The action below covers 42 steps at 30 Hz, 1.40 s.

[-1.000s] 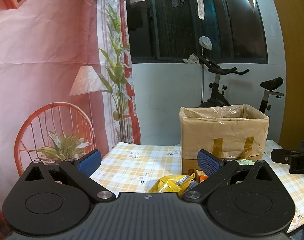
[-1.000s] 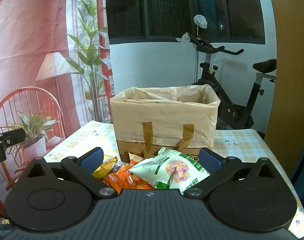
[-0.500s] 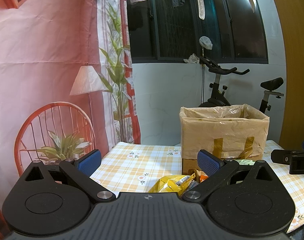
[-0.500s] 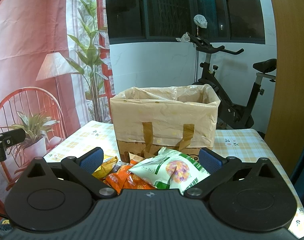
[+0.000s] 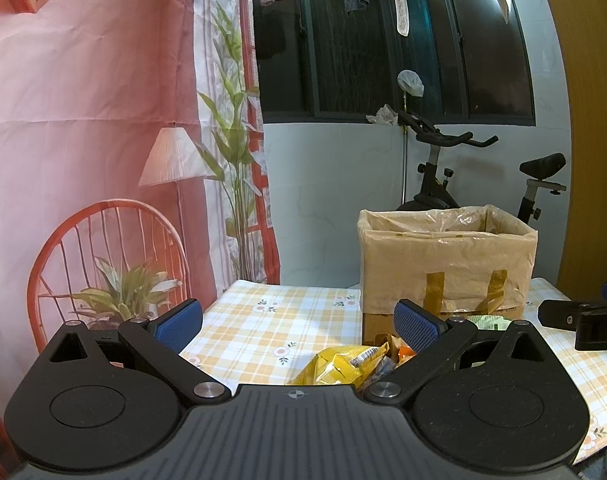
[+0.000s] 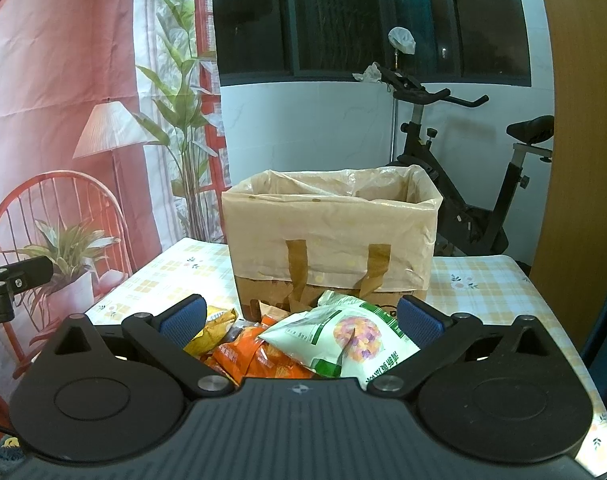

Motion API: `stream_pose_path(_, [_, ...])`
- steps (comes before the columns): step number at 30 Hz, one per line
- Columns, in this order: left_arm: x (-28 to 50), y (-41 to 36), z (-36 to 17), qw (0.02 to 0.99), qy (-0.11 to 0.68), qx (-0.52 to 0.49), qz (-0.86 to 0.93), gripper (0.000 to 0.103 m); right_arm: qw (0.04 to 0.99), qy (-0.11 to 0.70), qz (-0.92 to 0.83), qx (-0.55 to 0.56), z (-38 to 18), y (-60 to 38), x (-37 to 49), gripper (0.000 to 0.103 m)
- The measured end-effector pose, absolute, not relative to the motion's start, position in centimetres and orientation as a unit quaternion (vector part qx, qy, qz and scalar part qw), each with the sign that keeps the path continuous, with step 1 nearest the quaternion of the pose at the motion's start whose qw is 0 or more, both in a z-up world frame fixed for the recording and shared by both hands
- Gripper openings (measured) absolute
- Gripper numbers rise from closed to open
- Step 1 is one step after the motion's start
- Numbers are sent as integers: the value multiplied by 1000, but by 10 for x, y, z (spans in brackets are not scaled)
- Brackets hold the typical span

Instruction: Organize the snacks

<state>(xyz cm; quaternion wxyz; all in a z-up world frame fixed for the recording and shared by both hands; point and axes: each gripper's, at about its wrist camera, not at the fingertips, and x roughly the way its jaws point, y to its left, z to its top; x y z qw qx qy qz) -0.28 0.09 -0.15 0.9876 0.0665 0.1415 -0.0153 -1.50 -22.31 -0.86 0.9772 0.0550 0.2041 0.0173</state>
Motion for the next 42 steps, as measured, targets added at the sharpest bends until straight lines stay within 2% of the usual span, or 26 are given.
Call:
stream_pose_path(31, [-5,1,-10,987,151,60,-18,103,977,206,18,56,-10,-223,-14,103])
stream_pose_path(42, [33,3,-27,980,182,63,-59,103,976,194,34,92,-21,-224,-6,103])
